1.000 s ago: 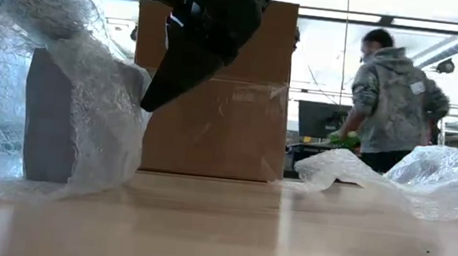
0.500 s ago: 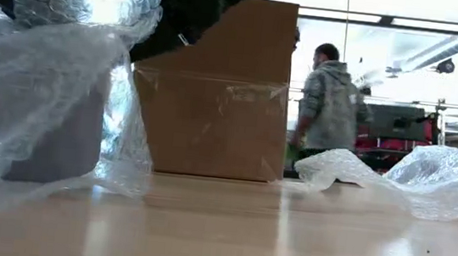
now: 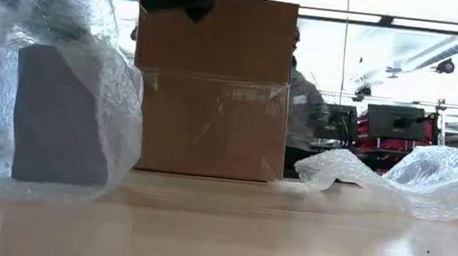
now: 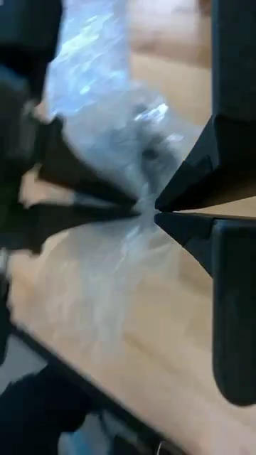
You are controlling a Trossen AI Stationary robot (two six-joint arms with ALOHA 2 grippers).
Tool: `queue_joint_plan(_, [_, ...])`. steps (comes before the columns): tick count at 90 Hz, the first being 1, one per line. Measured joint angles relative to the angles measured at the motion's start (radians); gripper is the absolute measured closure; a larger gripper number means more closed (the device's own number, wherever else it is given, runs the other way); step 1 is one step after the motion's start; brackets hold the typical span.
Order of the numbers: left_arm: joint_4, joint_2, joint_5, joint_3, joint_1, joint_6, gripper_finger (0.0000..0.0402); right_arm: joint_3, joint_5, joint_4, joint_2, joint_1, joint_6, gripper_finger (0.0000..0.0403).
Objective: Wrap mug
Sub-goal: Wrap the blue mug using the left bubble wrap
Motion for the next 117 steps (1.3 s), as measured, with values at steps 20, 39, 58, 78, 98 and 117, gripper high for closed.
queue_joint_plan(20, [-0.001, -0.012, 0.007, 0.000, 0.000, 0.002, 0.0402, -0.009, 0.001, 0.149, 0.095, -0.001, 0.012, 0.0401])
queue_joint_plan(39, [-0.022, -0.030, 0.029, -0.004, -0.001, 0.009, 0.0402, -0.006, 0.030, 0.178, 0.132, -0.005, 0.015, 0.0401])
queue_joint_plan(58, [-0.034, -0.052, 0.081, -0.005, 0.000, 0.005, 0.0383, -0.005, 0.032, 0.177, 0.136, -0.003, 0.015, 0.0401])
queue_joint_plan(78, [-0.052, -0.144, 0.116, 0.001, 0.000, 0.026, 0.0282, -0.009, 0.065, 0.146, 0.142, -0.006, 0.016, 0.0401])
queue_joint_plan(98, [-0.191, -0.334, 0.119, 0.001, 0.000, -0.051, 0.0237, -0.009, 0.064, 0.145, 0.142, -0.008, 0.016, 0.0401])
queue_joint_plan(117, [-0.536, -0.382, 0.096, -0.015, -0.012, -0.290, 0.0265, -0.009, 0.062, 0.145, 0.142, -0.008, 0.016, 0.0401])
